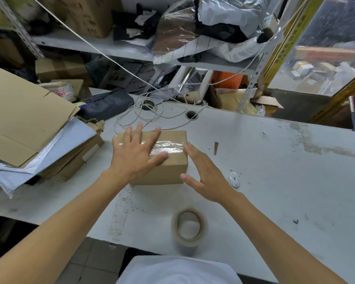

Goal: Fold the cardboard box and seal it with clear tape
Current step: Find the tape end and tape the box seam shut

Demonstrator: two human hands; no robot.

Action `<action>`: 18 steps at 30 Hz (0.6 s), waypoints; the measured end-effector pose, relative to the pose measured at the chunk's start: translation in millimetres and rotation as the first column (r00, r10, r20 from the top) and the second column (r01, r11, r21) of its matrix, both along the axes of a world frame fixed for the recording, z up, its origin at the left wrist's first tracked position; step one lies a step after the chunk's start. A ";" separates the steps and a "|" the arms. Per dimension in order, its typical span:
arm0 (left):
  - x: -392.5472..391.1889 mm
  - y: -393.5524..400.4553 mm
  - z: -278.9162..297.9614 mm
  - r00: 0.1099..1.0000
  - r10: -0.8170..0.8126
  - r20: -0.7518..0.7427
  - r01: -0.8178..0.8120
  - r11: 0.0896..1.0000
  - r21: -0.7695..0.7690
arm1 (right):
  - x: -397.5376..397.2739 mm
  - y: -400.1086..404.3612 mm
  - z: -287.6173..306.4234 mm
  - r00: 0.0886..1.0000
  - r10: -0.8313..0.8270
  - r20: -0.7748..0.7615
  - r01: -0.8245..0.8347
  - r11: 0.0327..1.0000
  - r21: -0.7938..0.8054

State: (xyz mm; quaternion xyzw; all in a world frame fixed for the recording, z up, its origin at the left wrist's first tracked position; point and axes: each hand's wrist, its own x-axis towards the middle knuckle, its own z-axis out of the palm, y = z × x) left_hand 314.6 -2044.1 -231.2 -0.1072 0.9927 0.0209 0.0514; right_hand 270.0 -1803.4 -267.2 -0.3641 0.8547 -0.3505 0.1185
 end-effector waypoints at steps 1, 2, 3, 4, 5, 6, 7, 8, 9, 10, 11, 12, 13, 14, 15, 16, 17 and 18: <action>-0.2 0.5 0.2 1.000 0.000 0.000 0.000 1.000 0.000 | 0.0 -1.5 -1.5 0.999 -0.015 -0.029 0.015 1.000 0.003; -0.4 0.9 0.4 1.000 -0.002 -0.002 0.002 1.000 -0.003 | -0.2 -2.7 -2.8 0.998 -0.033 -0.051 0.033 0.999 -0.008; -0.1 0.7 0.1 1.000 -0.007 -0.003 0.007 1.000 -0.009 | -1.1 -3.5 -4.4 0.997 -0.051 -0.062 0.049 0.998 -0.031; 0.5 -0.6 1.1 1.000 -0.013 -0.005 0.013 1.000 -0.005 | -1.9 -3.8 -5.5 0.996 -0.065 -0.066 0.061 0.996 -0.059; 1.3 -4.3 1.5 1.000 -0.020 -0.008 0.020 1.000 0.020 | -2.9 -3.7 -6.2 0.995 -0.074 -0.068 0.068 0.994 -0.080; 2.6 -9.8 1.7 1.000 -0.026 -0.013 0.027 0.998 0.063 | -3.9 -2.9 -6.5 0.994 -0.079 -0.071 0.072 0.993 -0.095; 4.6 -17.1 0.6 0.999 -0.031 -0.015 0.032 0.993 0.110 | -5.2 -2.6 -6.3 0.994 -0.085 -0.072 0.077 0.991 -0.109; 6.8 -23.8 0.6 0.999 -0.040 -0.019 0.043 0.989 0.143 | -6.7 -3.0 -4.6 0.993 -0.096 -0.062 0.088 0.987 -0.133; 8.4 -29.8 0.5 0.998 -0.056 -0.028 0.060 0.985 0.163 | -8.8 -4.7 -1.1 0.993 -0.116 -0.034 0.109 0.981 -0.162; 9.1 -33.7 -0.2 0.997 -0.075 -0.035 0.080 0.980 0.182 | -11.7 -8.0 4.8 0.990 -0.141 0.008 0.140 0.973 -0.186; 8.6 -35.8 -0.9 0.995 -0.094 -0.040 0.101 0.971 0.219 | -16.6 -12.5 10.7 0.985 -0.165 0.054 0.173 0.965 -0.195; 6.3 -36.7 -1.4 0.992 -0.112 -0.051 0.122 0.952 0.282 | -23.3 -18.1 16.5 0.979 -0.183 0.092 0.197 0.963 -0.184; 3.0 -37.7 -1.0 0.989 -0.125 -0.074 0.143 0.921 0.363 | -30.2 -24.1 21.7 0.975 -0.194 0.107 0.210 0.965 -0.158; -0.9 -39.0 0.0 0.986 -0.128 -0.105 0.162 0.885 0.437 | -36.7 -28.9 26.0 0.974 -0.192 0.119 0.206 0.971 -0.125; -4.5 -41.2 0.5 0.984 -0.119 -0.133 0.170 0.854 0.492 | -42.3 -32.6 28.7 0.972 -0.180 0.151 0.197 0.975 -0.102; -7.5 -42.6 1.4 0.983 -0.090 -0.160 0.162 0.833 0.529 | -45.1 -35.0 31.8 0.963 -0.169 0.210 0.192 0.977 -0.095; -9.8 -43.2 1.0 0.982 -0.032 -0.186 0.131 0.823 0.552 | -46.2 -36.4 33.4 0.947 -0.162 0.278 0.195 0.976 -0.099; -11.6 -41.2 1.1 0.976 0.059 -0.211 0.073 0.821 0.566 | -45.7 -36.1 33.4 0.934 -0.160 0.318 0.203 0.973 -0.106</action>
